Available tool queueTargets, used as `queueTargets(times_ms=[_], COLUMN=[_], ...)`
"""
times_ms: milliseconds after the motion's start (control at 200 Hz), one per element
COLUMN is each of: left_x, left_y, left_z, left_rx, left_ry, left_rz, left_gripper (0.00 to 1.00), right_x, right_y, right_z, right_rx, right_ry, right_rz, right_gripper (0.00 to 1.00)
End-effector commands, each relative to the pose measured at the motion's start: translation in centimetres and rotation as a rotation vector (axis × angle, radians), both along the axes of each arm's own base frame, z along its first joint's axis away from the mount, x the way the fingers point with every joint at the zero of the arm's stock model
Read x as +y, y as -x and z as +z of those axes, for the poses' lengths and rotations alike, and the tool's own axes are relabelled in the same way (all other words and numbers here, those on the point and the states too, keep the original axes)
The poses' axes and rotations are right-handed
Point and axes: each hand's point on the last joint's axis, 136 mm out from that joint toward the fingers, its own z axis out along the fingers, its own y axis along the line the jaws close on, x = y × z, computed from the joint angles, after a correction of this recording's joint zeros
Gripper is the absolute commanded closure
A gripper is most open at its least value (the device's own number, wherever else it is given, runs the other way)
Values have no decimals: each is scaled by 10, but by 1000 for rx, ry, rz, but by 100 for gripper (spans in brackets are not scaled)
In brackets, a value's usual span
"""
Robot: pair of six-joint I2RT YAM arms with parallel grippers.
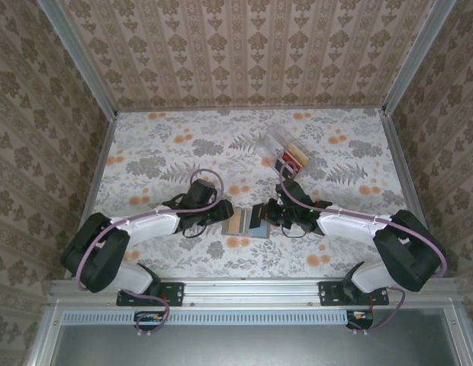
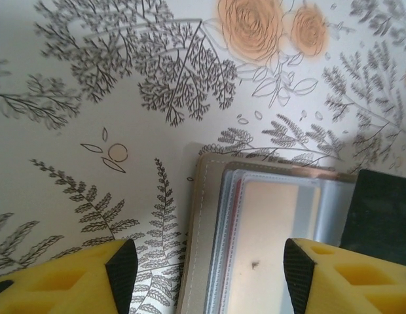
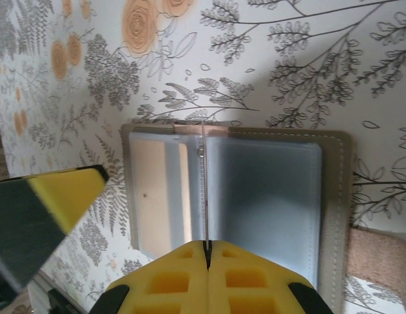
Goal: Put the credit cards into the card holder
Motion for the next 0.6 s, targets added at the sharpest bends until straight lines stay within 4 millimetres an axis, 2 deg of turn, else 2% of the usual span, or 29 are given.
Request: queueTargets(times_ms=[0,270,415,595], left_x=[-17,-20,-19,-19], left_y=[-2,1,2,4], left_z=[5,-7,-12,-16], left_rx=[-5,32,43,58], left_ry=[30,19,10,2], left_rz=[-62,-68,-64,-69], left_gripper=[39,46,50,55], right_x=[13,20,16,12], right_y=[-3,-1,5,8], right_z=[21,0,-17,-23], right_rx=[-39,22,69,78], right_ry=[-98,-107,-80,-69], right_rz=[26,37,27,21], right_gripper=[100,100,100,100])
